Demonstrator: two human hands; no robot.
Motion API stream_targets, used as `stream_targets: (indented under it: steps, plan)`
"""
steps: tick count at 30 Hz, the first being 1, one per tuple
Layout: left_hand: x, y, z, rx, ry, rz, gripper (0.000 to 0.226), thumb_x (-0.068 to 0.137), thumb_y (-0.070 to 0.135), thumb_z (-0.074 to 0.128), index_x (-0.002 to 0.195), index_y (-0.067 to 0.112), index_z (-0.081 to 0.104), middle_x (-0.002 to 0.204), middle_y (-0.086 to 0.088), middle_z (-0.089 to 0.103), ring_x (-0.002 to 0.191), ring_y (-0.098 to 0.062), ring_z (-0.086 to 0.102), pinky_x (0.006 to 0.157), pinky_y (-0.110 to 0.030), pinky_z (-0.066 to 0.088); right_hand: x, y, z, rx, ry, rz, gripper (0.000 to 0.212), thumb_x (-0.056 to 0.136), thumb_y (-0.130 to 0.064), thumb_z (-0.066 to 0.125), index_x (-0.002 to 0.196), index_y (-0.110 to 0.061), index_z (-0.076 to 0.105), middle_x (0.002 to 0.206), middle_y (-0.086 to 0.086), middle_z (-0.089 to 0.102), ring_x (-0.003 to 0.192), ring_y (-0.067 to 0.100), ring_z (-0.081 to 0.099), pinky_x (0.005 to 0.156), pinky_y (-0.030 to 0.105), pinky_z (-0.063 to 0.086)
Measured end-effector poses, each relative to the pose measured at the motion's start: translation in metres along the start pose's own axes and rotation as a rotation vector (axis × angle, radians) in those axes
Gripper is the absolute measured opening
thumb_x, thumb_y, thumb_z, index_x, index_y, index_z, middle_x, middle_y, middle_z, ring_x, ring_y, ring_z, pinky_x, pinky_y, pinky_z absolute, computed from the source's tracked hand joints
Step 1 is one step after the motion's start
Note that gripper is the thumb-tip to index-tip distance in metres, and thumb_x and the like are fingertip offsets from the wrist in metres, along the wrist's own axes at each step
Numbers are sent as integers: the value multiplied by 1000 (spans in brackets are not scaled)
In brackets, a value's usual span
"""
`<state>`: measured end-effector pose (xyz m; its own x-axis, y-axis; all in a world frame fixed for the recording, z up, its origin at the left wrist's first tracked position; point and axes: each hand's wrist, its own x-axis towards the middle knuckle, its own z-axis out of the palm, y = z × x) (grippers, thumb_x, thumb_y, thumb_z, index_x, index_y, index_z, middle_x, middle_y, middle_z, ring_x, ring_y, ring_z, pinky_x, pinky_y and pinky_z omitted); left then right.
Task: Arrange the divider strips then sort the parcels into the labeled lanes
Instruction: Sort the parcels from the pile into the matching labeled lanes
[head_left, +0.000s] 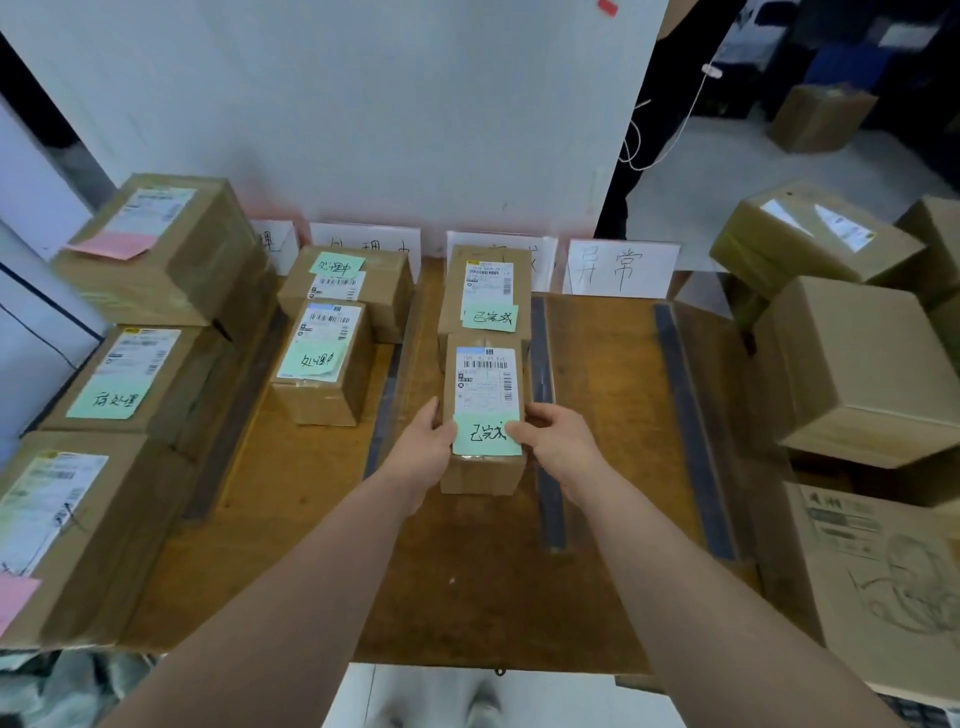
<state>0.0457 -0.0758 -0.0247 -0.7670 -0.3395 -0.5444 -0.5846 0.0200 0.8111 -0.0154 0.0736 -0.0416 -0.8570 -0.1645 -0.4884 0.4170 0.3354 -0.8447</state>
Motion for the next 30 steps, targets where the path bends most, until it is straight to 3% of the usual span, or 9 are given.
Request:
stream_targets:
  steps: [3,6,10,12,14,18,22,27,30]
  plan:
    - [-10,18,-2,90,29,112,59,103,30,45,156,25,18,152,1,42,108,-6,51,61,-17,48,-8,-11,-8,-145,72,-110,56,89,-24,69,140,-14,48,136,3,58,117,18,59,91,37,55]
    - [-21,42,-5,200,72,342,47,101,27,50,147,27,37,145,4,50,98,-5,57,45,-9,48,-26,-30,-23,-287,169,-234,57,89,-33,68,140,-19,48,141,-2,52,127,16,50,101,36,46]
    - [-41,79,5,398,96,555,47,100,32,51,146,32,38,151,4,43,118,-17,58,78,-28,56,-65,-48,-53,-424,317,-357,52,91,-37,63,139,-25,48,142,-6,51,129,14,48,100,32,41]
    - [-56,92,21,432,91,640,48,100,35,51,146,30,39,152,3,41,127,-20,51,102,-42,48,-86,-50,-73,-465,398,-384,51,91,-37,63,138,-25,49,141,-5,52,128,14,49,99,28,39]
    - [-73,99,41,456,45,722,45,100,36,50,143,28,42,149,4,45,132,-19,46,111,-40,37,-106,-45,-96,-484,474,-380,50,91,-37,63,138,-25,51,140,-5,53,127,13,49,98,26,38]
    - [-105,96,89,470,-102,799,50,100,37,49,147,29,38,152,5,42,138,-17,40,114,-39,33,-145,-15,-147,-508,609,-326,48,92,-36,62,137,-22,52,136,-4,57,123,13,52,97,26,40]
    - [-128,76,142,522,-274,860,50,100,35,50,147,26,39,148,5,45,135,-13,43,104,-24,30,-178,27,-200,-489,712,-212,43,92,-33,62,133,-21,57,129,-2,62,101,6,61,82,15,43]
    - [-148,41,220,607,-482,779,47,99,32,52,144,23,43,137,4,55,122,-11,54,88,-12,41,-196,82,-266,-468,715,-21,45,94,-35,58,136,-19,54,131,4,61,117,21,56,89,26,43]
    - [-163,21,267,702,-538,723,46,100,29,51,144,18,43,138,1,55,125,-16,53,100,-26,47,-197,109,-308,-505,663,8,48,92,-37,61,135,-16,56,135,2,58,120,18,54,97,29,44]
